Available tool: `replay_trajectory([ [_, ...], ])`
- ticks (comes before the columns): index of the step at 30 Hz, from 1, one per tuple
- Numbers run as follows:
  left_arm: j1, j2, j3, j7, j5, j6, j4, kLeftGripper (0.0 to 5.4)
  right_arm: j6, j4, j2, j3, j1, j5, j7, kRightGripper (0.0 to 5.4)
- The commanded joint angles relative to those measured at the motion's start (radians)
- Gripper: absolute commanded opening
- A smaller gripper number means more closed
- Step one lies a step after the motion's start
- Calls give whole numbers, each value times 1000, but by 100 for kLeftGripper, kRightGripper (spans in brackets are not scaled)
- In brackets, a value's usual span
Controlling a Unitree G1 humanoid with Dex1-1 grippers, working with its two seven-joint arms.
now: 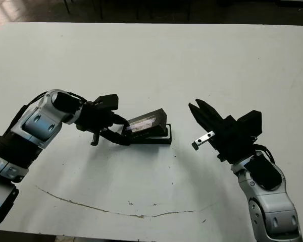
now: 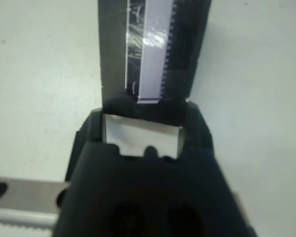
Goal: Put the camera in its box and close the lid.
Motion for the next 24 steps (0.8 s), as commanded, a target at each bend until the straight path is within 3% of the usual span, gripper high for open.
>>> replay_trajectory([
  [1,7,-47,-39,-19,-20,73,-3,121,23,-5,3,5,12,-12,-19,0],
  [7,21,-42,-50,24,-22,254,-111,121,22,-11,7,6,14,-10,-25,0],
  [19,116,10,-89,231,61,280,-404,121,14,-2,14,7,16,-12,-23,0],
  [24,126,25,-78,260,52,283,-478,121,21,-6,16,11,16,-21,-33,0],
])
